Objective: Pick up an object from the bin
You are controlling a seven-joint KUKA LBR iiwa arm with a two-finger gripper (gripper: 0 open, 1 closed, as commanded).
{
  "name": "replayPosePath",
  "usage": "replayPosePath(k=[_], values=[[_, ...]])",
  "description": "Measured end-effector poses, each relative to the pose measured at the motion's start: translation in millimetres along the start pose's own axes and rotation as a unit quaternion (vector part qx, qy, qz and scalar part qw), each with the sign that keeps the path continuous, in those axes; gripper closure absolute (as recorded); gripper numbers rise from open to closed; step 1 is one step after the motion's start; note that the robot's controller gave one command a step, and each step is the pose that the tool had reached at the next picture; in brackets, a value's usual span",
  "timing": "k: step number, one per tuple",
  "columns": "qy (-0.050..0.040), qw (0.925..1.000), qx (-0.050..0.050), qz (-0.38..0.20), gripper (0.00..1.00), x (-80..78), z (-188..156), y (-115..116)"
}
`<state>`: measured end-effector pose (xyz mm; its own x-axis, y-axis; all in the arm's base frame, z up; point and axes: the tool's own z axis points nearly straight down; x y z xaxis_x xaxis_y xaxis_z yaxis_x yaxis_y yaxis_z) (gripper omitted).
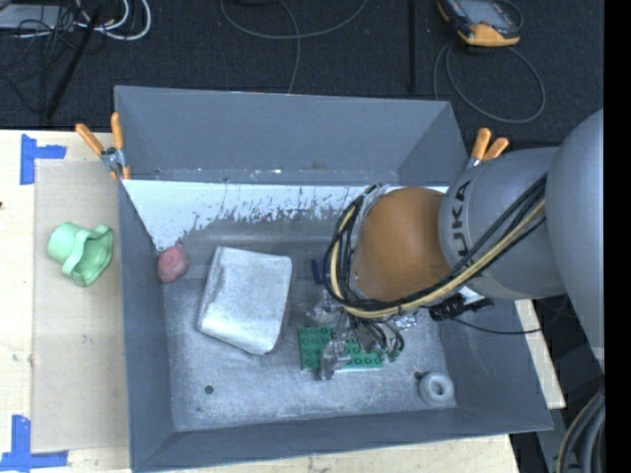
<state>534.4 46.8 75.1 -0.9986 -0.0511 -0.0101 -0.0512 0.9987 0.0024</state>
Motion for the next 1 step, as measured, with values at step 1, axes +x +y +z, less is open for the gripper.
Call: replayPosePath(k=[1], values=[[0.0006,0.9999,0.001,-0.014,1.00,-22.2,-197.4,27.9]])
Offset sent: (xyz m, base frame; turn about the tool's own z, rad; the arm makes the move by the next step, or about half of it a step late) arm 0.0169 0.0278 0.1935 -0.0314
